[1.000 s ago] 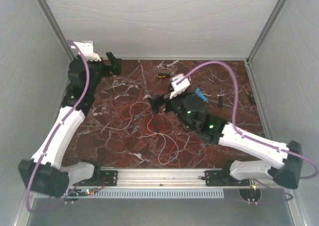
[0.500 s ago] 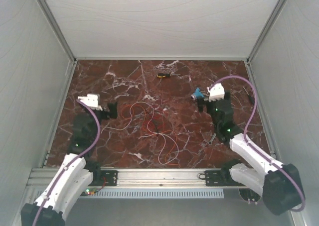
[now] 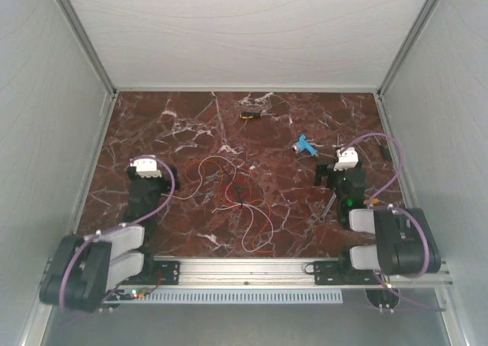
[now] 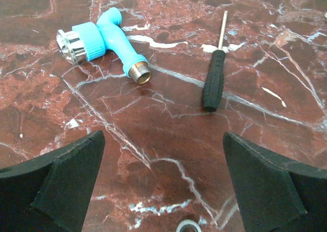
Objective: Zip-tie the wires
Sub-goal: Reset both arms
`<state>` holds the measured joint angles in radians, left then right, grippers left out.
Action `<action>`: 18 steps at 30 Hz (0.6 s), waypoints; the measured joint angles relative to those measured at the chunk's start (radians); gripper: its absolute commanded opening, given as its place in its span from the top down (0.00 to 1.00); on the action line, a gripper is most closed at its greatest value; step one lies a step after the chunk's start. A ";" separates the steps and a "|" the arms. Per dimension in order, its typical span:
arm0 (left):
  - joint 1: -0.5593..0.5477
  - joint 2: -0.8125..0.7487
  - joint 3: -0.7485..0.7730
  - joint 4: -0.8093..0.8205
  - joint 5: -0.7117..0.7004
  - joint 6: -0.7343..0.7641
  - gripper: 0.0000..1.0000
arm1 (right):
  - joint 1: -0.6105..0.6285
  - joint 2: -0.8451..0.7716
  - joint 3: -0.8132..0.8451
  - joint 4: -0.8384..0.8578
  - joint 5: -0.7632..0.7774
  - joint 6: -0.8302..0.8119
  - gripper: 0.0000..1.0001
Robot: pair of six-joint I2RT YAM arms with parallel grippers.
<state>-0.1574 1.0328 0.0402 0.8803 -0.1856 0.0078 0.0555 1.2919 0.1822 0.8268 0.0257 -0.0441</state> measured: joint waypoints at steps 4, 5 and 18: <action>0.098 0.178 -0.008 0.156 0.075 -0.026 0.01 | -0.034 0.144 0.023 0.133 -0.061 0.024 0.02; 0.128 0.212 -0.001 0.184 0.117 -0.039 0.01 | -0.047 0.195 0.038 0.171 -0.081 0.033 0.02; 0.255 0.523 0.145 0.419 0.431 -0.090 0.00 | -0.089 0.281 0.131 0.188 -0.262 0.045 0.02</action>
<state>0.0975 1.5562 0.1848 1.2995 0.2455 -0.0826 -0.0330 1.5726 0.3134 1.0153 -0.2363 0.0010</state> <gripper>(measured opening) 0.996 0.980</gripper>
